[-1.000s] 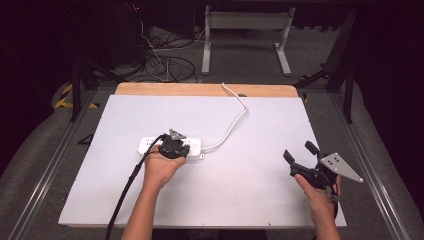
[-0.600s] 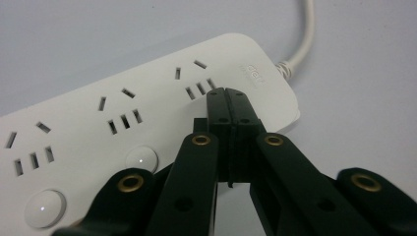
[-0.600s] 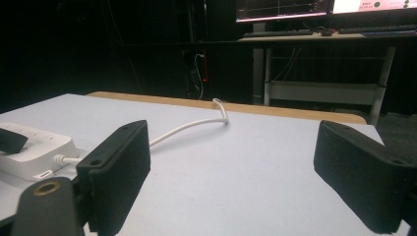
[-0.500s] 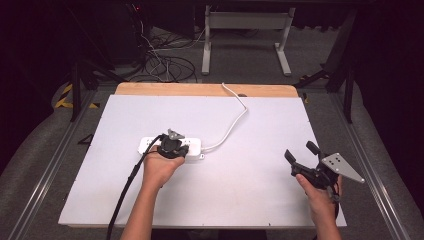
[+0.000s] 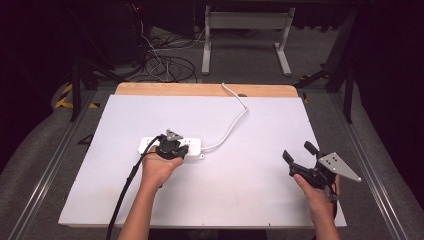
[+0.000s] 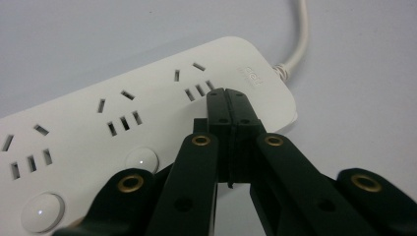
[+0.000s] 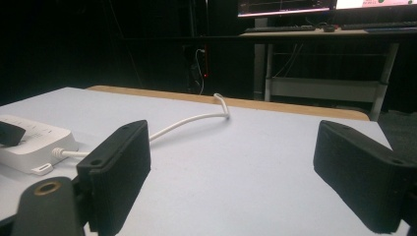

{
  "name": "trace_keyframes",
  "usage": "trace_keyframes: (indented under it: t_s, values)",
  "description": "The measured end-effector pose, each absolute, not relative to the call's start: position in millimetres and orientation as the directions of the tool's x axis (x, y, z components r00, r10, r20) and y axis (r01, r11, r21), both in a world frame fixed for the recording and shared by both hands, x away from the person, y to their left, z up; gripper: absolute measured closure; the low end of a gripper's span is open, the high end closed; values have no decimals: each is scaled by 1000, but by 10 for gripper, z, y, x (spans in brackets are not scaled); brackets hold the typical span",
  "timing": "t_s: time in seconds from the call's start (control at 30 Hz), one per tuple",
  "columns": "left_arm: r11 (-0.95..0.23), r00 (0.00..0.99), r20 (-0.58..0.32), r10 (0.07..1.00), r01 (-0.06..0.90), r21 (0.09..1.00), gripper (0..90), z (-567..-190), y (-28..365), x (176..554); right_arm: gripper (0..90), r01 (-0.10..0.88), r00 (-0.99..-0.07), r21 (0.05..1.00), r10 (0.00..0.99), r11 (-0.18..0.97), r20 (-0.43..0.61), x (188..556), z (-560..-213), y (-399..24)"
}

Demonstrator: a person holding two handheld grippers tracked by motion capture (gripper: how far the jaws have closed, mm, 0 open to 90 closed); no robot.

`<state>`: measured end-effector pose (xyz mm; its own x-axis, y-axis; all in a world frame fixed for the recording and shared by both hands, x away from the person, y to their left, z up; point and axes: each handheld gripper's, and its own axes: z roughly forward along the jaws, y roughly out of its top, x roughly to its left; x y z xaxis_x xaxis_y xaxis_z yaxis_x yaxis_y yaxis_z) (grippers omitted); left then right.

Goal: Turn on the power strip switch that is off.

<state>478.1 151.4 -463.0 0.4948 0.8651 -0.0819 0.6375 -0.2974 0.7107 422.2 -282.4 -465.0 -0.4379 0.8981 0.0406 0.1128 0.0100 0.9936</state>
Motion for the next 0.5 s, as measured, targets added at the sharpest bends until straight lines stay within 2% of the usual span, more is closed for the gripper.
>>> trace_keyframes:
  t_s: [0.27,0.33,0.5]
  values:
    - [-322,517,-52,855,607,727,900,-4634,1517,4754,151,117,-442,993,896,18,36,4236,-4662,-2796]
    - [-306,527,-75,847,598,741,900,-4659,1517,4736,151,116,-442,993,897,19,34,4237,-4663,-2796]
    - [-302,525,-66,849,582,755,900,-4679,1499,4728,151,115,-443,993,896,21,33,4239,-4660,-2792]
